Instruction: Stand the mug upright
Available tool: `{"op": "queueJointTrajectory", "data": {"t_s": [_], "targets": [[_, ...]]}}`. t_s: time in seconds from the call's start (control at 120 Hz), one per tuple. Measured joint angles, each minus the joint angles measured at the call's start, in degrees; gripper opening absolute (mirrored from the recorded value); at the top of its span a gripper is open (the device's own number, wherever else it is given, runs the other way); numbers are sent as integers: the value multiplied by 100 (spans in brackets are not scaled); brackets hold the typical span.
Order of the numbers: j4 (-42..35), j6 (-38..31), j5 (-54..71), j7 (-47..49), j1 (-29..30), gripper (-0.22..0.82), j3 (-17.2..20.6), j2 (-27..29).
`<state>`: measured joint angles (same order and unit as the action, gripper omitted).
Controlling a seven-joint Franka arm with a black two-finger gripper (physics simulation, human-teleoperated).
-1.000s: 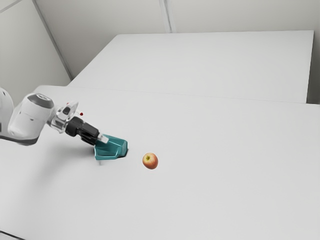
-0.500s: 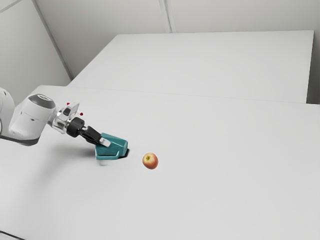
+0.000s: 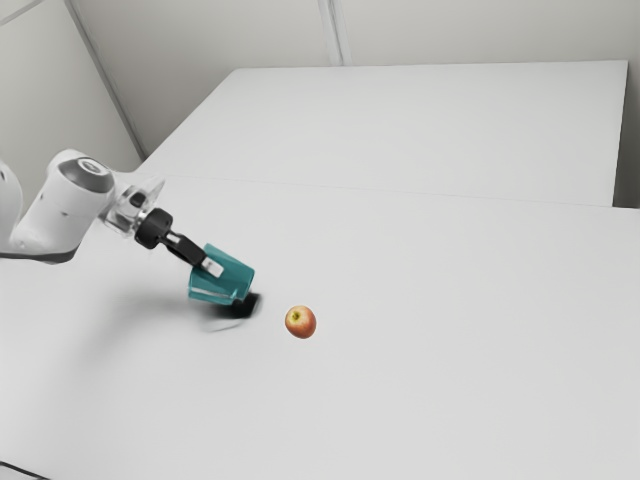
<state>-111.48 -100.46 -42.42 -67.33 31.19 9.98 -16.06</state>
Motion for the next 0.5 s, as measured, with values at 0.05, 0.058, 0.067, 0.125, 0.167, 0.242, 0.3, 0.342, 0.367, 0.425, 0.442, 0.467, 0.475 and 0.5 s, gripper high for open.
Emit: {"op": "queueJointTrajectory", "data": {"t_s": [0.05,0.058,0.067,0.125,0.167,0.242,0.3,0.342,0.367,0.425,0.442,0.467,0.475,0.5], "targets": [[-38,-152,249,57,-22,-18,124,146],[-46,-181,290,67,-25,-18,145,169],[-56,-211,332,79,-27,-18,163,192],[-125,-442,688,180,-43,-18,306,345],[-188,-622,948,270,-56,-18,406,446],[-306,-967,1445,466,-50,-18,608,585],[-342,-1227,1914,662,-53,-18,783,644],[-355,-1395,2231,817,-64,-18,878,668],[-360,-1488,2383,908,-68,-18,923,678],[-453,-1717,2728,1118,-51,-18,1070,765],[-478,-1780,2831,1182,-58,-18,1104,785],[-507,-1868,2967,1277,-70,-18,1140,805],[-517,-1896,3010,1310,-73,-18,1150,811],[-537,-1974,3132,1412,-71,-18,1183,828]]}}
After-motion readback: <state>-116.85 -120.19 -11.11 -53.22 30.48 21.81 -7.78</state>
